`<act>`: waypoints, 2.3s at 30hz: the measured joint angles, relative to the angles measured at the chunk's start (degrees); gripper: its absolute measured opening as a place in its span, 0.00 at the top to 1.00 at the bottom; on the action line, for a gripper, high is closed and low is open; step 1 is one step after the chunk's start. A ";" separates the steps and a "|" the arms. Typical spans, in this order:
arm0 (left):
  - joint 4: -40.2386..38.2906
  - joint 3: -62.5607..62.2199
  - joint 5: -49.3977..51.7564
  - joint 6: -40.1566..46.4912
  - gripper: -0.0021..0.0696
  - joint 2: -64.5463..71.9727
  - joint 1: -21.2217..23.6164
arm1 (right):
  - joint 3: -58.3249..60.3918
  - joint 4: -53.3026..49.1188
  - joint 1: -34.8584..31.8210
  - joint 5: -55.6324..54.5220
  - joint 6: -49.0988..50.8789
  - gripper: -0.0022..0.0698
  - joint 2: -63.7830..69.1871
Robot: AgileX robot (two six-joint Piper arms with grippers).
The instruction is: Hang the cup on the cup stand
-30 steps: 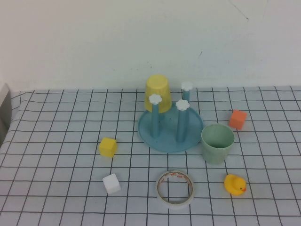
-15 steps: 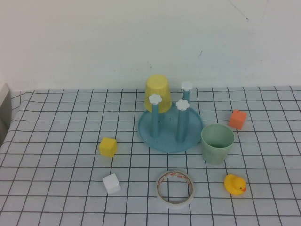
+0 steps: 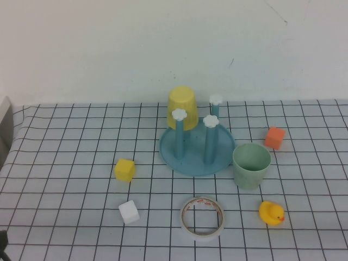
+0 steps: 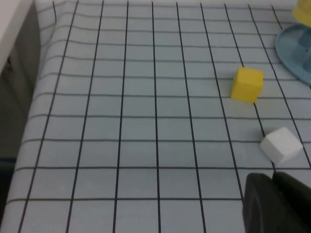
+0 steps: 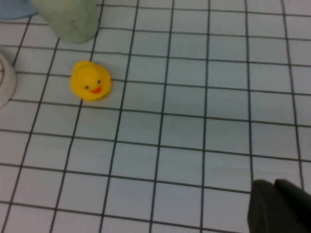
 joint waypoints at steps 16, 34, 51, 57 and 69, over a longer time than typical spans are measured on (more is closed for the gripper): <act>-7.12 -3.85 16.34 8.12 0.97 8.76 0.00 | -8.77 9.67 0.00 6.35 -12.20 0.97 15.19; -23.21 -3.95 14.19 23.58 0.97 10.26 0.00 | -40.03 18.52 12.44 1.44 -27.40 0.97 54.48; -25.35 -3.95 12.28 24.68 0.97 10.26 0.00 | -73.28 5.09 18.55 9.10 -16.73 0.47 86.11; -25.35 -3.95 11.92 25.69 0.97 10.32 0.00 | -74.59 4.58 18.55 10.81 -16.25 0.42 89.55; -26.81 -3.95 11.70 27.90 0.97 10.45 0.00 | -74.59 3.63 18.55 14.77 -16.25 0.80 92.30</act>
